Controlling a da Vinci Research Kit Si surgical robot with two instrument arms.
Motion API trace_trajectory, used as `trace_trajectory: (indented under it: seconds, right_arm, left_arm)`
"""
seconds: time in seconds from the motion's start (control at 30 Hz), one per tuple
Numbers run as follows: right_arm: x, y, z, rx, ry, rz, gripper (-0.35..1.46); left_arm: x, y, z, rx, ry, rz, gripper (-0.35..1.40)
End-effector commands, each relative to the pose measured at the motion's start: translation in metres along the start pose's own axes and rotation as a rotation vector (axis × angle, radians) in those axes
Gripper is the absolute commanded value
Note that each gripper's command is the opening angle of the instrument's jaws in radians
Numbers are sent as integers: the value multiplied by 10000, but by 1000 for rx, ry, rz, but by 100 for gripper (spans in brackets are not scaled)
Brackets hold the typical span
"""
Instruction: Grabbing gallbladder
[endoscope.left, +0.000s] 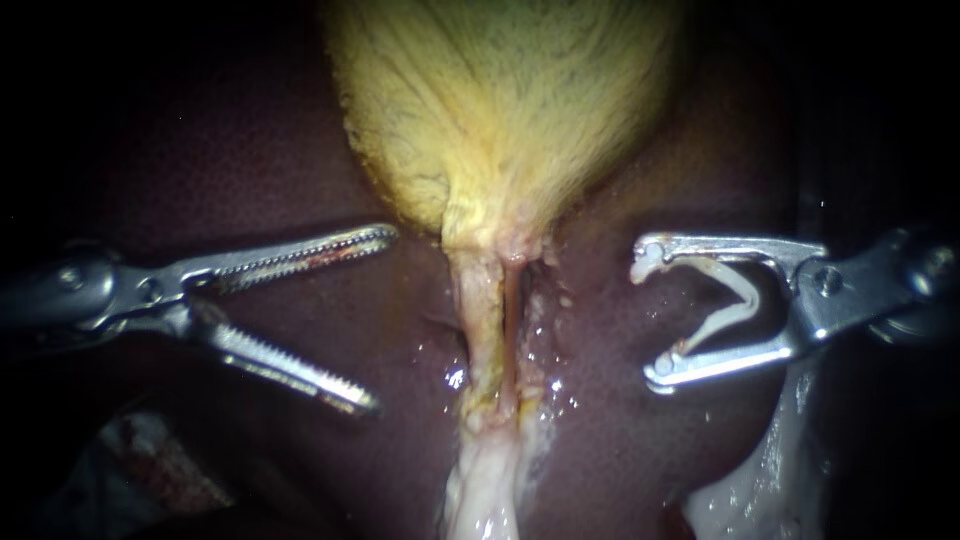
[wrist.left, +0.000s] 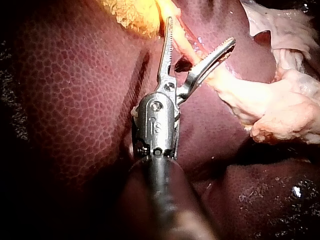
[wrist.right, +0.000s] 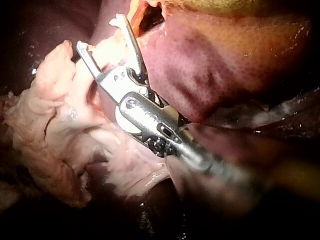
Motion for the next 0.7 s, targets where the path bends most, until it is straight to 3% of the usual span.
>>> trace_trajectory:
  seconds: [0.03,0.07,0.23,0.4,0.7]
  right_arm:
    - [0,0,0,0,0,0,60]
    - [0,0,0,0,0,0,60]
    - [0,0,-1,0,0,0,60]
    - [-1,0,-1,0,0,0,60]
    - [-1,0,-1,0,0,0,60]
  left_arm:
    - [-1,0,0,-1,0,-1,94]
    - [-2,0,1,-1,0,5,93]
    - [-9,1,2,-52,4,-87,79]
    - [-11,10,9,-93,53,-157,63]
    - [5,40,38,-142,101,-195,46]
